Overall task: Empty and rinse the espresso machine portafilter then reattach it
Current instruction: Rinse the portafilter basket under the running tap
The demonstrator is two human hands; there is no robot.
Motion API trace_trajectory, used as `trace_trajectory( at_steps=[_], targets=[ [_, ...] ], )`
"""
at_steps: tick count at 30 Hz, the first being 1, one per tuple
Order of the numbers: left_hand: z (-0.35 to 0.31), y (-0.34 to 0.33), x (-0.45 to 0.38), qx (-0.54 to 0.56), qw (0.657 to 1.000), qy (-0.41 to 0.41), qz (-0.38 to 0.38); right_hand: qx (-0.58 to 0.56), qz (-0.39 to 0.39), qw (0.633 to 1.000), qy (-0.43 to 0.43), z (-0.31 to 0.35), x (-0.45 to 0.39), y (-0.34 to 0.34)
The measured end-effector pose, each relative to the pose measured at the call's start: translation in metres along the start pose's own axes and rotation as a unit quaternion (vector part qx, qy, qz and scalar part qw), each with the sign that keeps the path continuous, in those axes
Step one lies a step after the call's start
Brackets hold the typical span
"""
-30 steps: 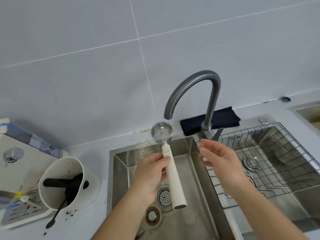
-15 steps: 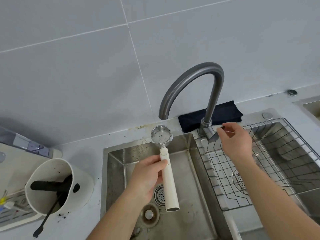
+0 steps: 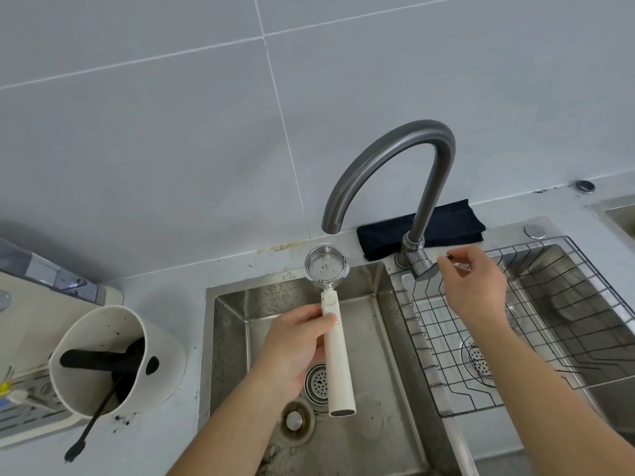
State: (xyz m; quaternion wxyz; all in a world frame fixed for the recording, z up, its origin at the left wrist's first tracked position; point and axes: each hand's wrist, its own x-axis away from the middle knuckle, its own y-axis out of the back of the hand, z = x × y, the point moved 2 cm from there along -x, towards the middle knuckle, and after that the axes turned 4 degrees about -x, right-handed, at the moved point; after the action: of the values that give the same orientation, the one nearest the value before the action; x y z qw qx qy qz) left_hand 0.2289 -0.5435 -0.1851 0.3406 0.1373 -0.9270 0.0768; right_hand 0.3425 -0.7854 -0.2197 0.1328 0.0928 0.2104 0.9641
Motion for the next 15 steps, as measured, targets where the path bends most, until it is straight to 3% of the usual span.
trace_trajectory(
  at_steps=[15],
  targets=[
    [-0.0027,0.0018,-0.0008,-0.001,1.0,-0.004,0.007,-0.032,-0.002,0.999,-0.012,-0.0065,0.0067,0.0004]
  ],
)
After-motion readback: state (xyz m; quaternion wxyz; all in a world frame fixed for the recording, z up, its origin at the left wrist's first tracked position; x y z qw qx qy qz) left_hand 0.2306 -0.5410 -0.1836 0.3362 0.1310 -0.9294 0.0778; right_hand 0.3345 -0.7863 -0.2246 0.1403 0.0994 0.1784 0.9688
